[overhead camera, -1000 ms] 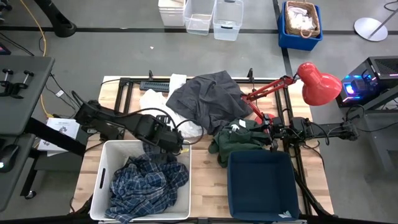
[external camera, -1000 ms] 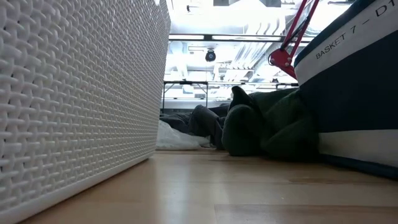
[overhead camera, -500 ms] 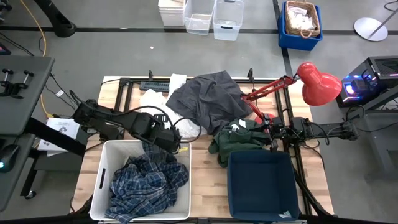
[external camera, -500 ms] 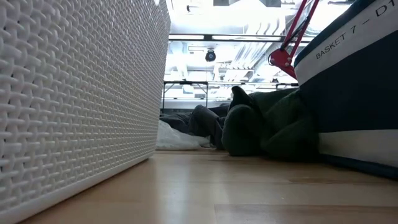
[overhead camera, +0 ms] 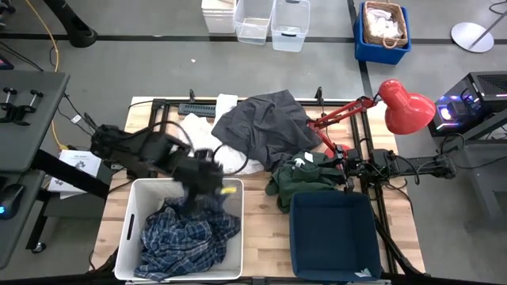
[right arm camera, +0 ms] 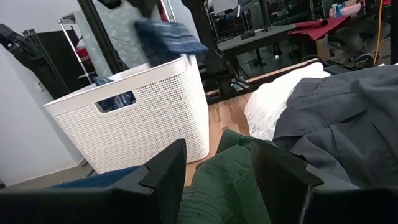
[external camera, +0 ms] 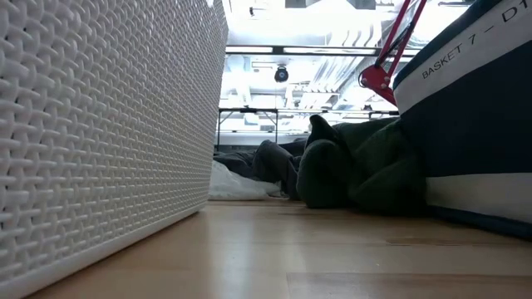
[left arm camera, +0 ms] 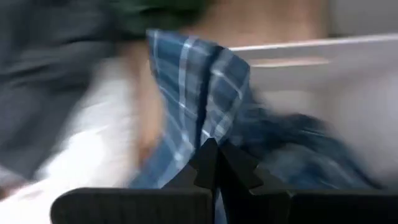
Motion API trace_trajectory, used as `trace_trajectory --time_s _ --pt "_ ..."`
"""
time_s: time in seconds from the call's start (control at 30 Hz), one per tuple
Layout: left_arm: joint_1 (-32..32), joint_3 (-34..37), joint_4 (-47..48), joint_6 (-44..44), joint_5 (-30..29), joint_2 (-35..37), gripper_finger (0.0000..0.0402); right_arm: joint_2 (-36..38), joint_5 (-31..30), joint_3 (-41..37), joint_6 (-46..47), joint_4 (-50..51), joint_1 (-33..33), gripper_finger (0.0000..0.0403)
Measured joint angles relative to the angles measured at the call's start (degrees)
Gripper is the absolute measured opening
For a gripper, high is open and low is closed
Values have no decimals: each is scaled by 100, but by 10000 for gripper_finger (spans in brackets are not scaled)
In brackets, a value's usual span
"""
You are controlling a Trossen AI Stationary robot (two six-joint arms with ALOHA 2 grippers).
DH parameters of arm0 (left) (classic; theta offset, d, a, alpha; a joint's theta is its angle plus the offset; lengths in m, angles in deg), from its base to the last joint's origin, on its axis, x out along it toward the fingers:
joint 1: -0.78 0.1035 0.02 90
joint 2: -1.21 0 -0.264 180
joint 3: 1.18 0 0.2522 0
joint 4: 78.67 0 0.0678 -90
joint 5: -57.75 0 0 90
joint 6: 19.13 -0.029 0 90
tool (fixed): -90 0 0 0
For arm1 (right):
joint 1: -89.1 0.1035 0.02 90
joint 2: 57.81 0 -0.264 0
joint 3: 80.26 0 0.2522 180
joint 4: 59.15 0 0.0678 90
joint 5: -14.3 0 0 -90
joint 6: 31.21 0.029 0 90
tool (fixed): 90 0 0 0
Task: Sort clothes
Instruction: Put the blue checkered pajamas into the white bin, then put the gray pants into the white bin
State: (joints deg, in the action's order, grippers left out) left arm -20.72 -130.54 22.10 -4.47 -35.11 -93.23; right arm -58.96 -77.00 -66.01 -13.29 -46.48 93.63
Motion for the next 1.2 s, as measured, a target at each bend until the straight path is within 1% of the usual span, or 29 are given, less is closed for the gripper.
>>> trace_trajectory --time_s 0.1,0.17,0.27,0.37,0.4,0.5,0.6,0.67,0.73,0.83,0.93,1.0,1.1,1.2 --pt "-401 -254 19 60 1105 0 0 0 0 2 0 0 1 179" --pt "-740 -355 4 365 1559 6 0 0 2 1 0 1 1 179" --pt "-1241 -203 12 906 1731 23 0 0 1 1 0 0 0 179" --pt "-1634 395 -165 1145 1720 21 0 0 1 1 0 1 1 179" --pt "-1728 670 -359 1215 1651 19 0 0 0 1 0 0 2 179" --pt "-1945 1512 -1067 1701 1127 -7 2 0 0 2 0 0 0 179" --pt "-1985 2094 -1495 1985 1105 -11 15 0 2 2 0 0 0 179" --pt "-1929 2175 -1520 2073 1125 -11 32 0 2 1 0 1 1 179" --pt "-1826 2081 -1504 2046 1122 -1 55 -1 0 2 0 0 2 179" --pt "-1657 1744 -1496 1852 1084 71 97 -1 1 1 0 0 1 179" --pt "-1442 1355 -1413 1648 946 118 142 0 2 2 0 0 2 179" --pt "-1255 1040 -1285 1558 752 116 170 -1 1 1 0 1 1 179" --pt "-914 493 -1081 1298 223 116 204 -2 2 2 0 0 0 179" --pt "-478 24 -838 1059 -825 117 227 -2 2 2 0 1 0 179"
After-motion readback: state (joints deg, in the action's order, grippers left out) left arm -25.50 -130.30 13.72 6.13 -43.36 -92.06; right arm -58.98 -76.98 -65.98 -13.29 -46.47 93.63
